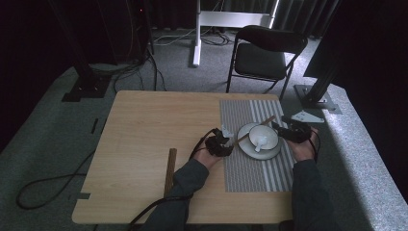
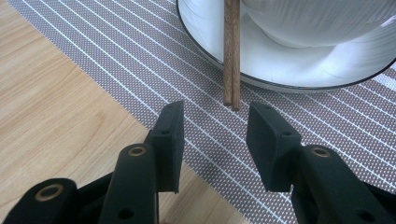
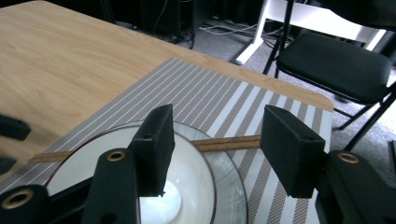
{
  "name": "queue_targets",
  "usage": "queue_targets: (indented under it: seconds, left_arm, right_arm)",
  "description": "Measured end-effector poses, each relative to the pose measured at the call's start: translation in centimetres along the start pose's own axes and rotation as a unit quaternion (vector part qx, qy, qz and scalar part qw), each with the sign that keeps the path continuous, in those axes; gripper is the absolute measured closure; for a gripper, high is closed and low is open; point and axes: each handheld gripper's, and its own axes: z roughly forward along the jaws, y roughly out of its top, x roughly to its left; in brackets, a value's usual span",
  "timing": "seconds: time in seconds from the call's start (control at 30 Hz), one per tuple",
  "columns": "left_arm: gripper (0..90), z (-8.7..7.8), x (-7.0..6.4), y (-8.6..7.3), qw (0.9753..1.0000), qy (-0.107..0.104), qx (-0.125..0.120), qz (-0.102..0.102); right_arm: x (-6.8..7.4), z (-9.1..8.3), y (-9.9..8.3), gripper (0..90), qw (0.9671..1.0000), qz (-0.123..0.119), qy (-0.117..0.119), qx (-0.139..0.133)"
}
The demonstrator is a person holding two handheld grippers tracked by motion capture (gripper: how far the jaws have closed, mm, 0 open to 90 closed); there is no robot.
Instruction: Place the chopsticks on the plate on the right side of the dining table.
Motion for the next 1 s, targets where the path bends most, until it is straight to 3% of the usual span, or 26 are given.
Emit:
queue_targets:
  seconds: [0.17, 0.53, 0.7, 1.0]
  left_arm:
    - [57.8, 0.2, -0.3, -0.1, 1.0000, 0.003, 0.005, 0.006]
    - [57.6, 0.6, -0.4, -0.1, 1.0000, 0.005, 0.001, 0.000]
    - [56.5, 0.7, -0.4, 0.0, 0.9999, 0.009, -0.003, -0.010]
    - [56.0, 1.1, -0.8, 0.2, 0.9999, 0.007, -0.003, -0.007]
  right_arm:
    - [-0.8, 1.2, 0.4, 42.3, 0.9999, 0.006, -0.012, 0.011]
    - [-3.5, 5.4, 0.5, 40.5, 0.9964, 0.063, -0.003, 0.057]
    - [-4.5, 7.2, 0.3, 38.1, 0.9936, 0.077, -0.024, 0.080]
    - [-5.4, 9.3, -0.7, 35.9, 0.9869, 0.100, -0.058, 0.112]
